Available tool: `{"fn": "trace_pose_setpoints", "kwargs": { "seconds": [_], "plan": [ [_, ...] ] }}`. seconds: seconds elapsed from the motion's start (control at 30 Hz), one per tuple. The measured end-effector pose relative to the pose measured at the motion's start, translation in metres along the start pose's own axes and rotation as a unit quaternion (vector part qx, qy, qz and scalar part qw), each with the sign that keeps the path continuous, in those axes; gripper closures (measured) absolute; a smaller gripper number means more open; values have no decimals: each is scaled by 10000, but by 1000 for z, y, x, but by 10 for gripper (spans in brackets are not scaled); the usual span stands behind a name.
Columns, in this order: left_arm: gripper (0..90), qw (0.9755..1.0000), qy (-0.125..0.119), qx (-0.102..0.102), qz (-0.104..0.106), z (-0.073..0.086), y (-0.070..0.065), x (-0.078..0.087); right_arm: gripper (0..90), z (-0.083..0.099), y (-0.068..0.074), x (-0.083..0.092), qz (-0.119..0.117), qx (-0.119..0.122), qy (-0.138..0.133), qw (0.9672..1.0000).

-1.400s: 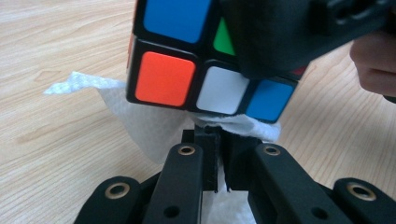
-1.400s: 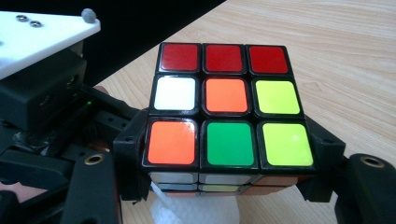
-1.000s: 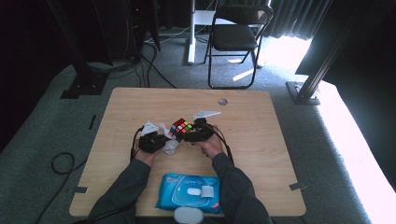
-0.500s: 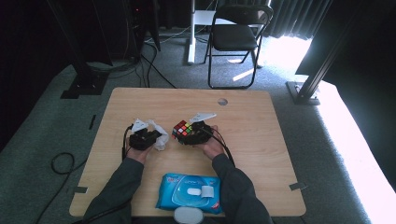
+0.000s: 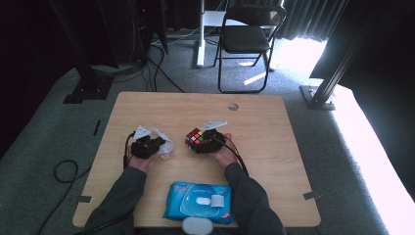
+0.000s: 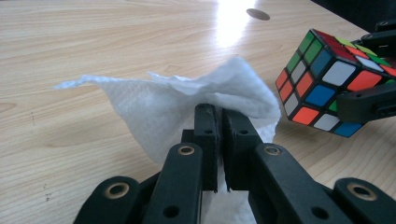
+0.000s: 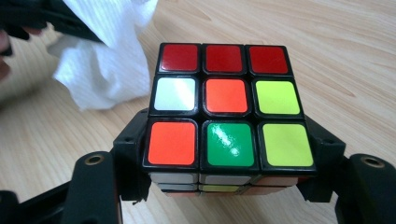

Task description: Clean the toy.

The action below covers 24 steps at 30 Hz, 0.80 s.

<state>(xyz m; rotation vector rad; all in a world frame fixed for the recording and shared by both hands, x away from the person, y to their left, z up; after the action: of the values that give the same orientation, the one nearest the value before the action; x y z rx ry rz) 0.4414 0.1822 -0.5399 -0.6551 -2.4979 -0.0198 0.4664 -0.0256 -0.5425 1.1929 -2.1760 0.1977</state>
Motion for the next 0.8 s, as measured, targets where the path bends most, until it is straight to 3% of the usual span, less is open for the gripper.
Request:
{"fn": "trace_pose_setpoints", "kwargs": {
  "seconds": [0.2, 0.37, 0.67, 0.8],
  "plan": [
    [849, 10000, 18, -35, -56, 0, 2, 2, 339, 4, 0, -6, 164, 177, 144, 9996],
    [849, 9998, 50, -53, -180, 2, 6, 2, 339, 7, -2, -8, 231, 191, 239, 9993],
    [854, 9990, -153, 127, -394, -5, 16, 12, 339, 13, -5, -9, 333, 209, 315, 9987],
    [853, 9990, -102, 137, -405, -5, 18, 12, 339, 13, -5, -10, 340, 246, 330, 9986]
  ]
}}
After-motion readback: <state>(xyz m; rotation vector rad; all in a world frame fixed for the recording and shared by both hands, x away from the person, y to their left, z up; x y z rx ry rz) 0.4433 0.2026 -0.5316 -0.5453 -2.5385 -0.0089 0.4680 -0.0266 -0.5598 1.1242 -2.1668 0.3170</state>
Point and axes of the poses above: each handheld gripper's, and its own axes: x roughly backward along the jaws, z roughly out of its underside, y roughly to its left, the point moved 6 cm from there along -x, roughly forward along the jaws, and after that the axes turned 5 degrees about -z, right-handed, at the moved point
